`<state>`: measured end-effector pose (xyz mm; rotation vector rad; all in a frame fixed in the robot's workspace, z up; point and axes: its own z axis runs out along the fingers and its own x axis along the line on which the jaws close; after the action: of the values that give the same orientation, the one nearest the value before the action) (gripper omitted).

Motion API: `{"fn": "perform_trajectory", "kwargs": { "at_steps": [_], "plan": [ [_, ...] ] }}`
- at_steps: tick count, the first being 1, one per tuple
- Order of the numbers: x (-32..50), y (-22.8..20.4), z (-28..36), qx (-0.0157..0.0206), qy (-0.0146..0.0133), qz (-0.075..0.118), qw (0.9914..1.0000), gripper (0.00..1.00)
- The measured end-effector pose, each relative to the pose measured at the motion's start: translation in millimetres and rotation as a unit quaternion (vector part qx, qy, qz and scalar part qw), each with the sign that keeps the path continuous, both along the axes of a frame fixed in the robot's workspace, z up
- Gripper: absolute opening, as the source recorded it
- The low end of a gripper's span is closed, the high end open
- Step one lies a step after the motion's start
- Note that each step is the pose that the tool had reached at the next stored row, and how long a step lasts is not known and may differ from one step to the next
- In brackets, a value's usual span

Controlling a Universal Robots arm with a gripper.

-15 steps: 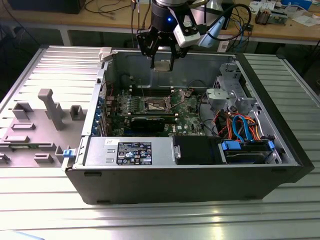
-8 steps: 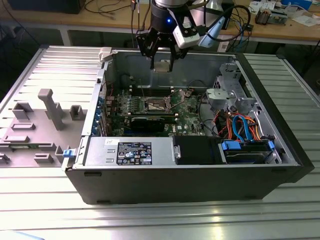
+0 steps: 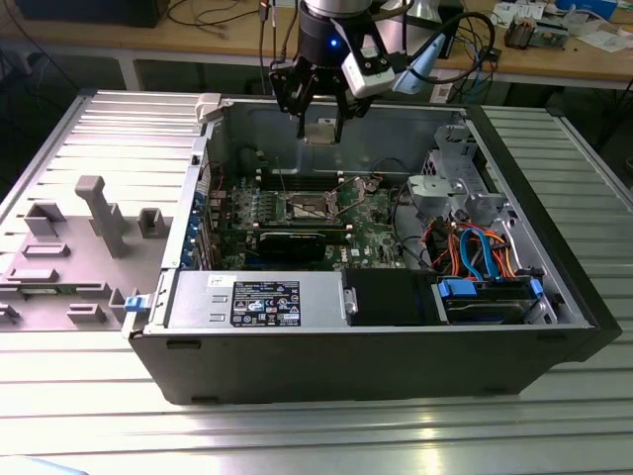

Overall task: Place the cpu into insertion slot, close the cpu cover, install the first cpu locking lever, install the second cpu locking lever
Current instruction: 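Place the cpu into insertion slot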

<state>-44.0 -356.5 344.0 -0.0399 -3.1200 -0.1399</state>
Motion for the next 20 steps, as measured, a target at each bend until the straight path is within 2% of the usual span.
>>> {"fn": "perform_trajectory", "kwargs": {
  "at_steps": [16, 18, 20],
  "plan": [
    [0.0, 0.0, -3.6, 0.0000, 0.0000, 0.000, 1.00000, 0.55],
    [0.0, 0.0, -8.0, 0.0000, 0.0000, 0.000, 1.00000, 0.55],
    [0.0, 0.0, -8.1, 0.0000, 0.0000, 0.000, 1.00000, 0.55]
  ]
}}
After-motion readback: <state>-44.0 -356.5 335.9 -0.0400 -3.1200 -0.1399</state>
